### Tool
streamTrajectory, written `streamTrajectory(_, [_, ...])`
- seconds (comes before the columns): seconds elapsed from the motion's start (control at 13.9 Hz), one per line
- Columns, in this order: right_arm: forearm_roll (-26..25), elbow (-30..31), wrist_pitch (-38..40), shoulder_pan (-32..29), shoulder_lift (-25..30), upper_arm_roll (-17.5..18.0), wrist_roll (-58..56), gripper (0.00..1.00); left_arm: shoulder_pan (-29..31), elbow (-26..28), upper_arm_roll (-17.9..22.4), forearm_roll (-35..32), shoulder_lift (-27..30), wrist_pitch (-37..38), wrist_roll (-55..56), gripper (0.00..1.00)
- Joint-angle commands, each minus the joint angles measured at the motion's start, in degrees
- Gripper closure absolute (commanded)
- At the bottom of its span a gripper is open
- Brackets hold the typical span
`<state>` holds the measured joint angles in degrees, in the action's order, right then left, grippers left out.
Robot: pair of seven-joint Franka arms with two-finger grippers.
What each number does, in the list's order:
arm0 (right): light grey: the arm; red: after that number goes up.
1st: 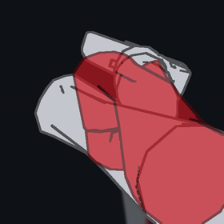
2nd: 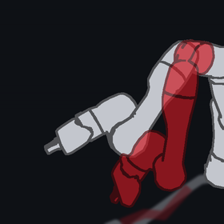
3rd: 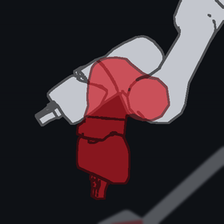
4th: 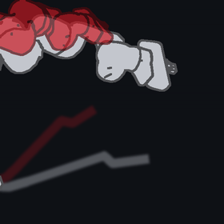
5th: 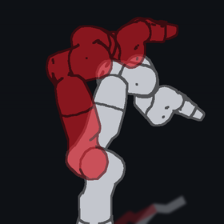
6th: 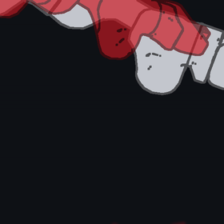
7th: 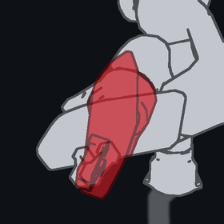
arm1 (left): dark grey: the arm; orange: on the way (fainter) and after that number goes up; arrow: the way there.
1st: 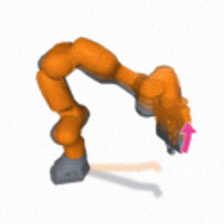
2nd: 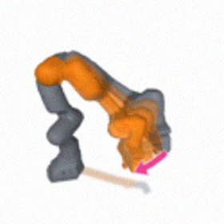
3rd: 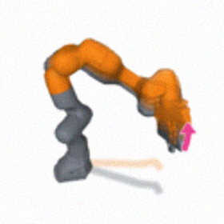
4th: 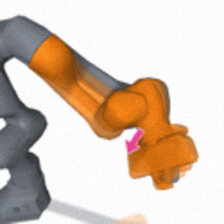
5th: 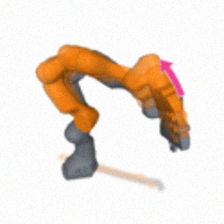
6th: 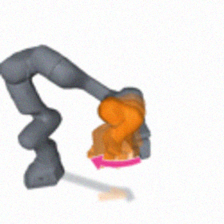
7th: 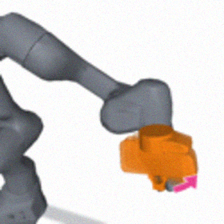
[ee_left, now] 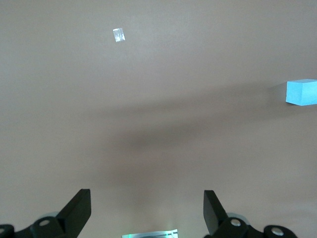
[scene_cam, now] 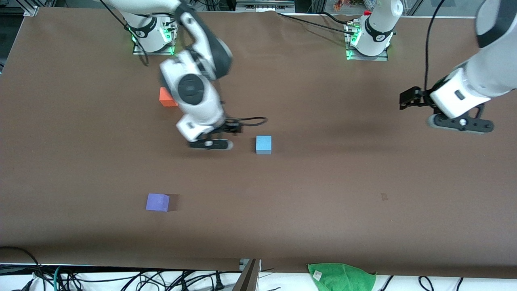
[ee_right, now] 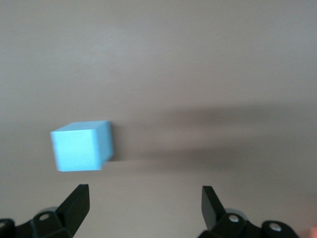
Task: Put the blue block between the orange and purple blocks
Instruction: 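Grasp the blue cube with the right gripper while the left gripper retreats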
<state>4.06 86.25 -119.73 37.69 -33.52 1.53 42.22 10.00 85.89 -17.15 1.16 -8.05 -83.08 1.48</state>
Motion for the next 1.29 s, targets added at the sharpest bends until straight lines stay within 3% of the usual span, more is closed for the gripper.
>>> streamTrajectory(0.0, [0.0,-8.0,-5.4,2.7,-10.3,-0.7,5.4,0.0,-1.9,10.9,5.1,2.7,8.5,-4.4,-3.9,0.0])
streamTrajectory(0.14, [-0.2,-8.6,-7.8,4.8,-12.4,-0.8,7.5,0.0,-5.4,17.2,9.0,2.6,14.0,-8.1,-3.4,0.0])
streamTrajectory(0.43, [-0.4,-8.6,-9.6,7.4,-14.3,-1.1,10.8,0.0,-6.7,16.4,10.1,1.6,13.5,-8.2,-2.0,0.0])
streamTrajectory(0.65, [-2.6,-8.6,-11.1,8.1,-14.8,-1.2,10.5,0.0,-10.1,14.6,14.1,1.8,12.1,-8.9,0.8,0.0])
streamTrajectory(0.93, [-8.5,-9.3,-12.4,8.1,-15.3,-1.2,8.8,0.0,-9.9,13.1,14.4,1.6,11.7,-8.8,0.5,0.0])
streamTrajectory(1.22, [-8.9,-9.3,-13.4,8.2,-16.6,-1.2,9.7,0.0,-9.6,12.5,14.2,1.6,11.4,-8.2,0.5,0.0])
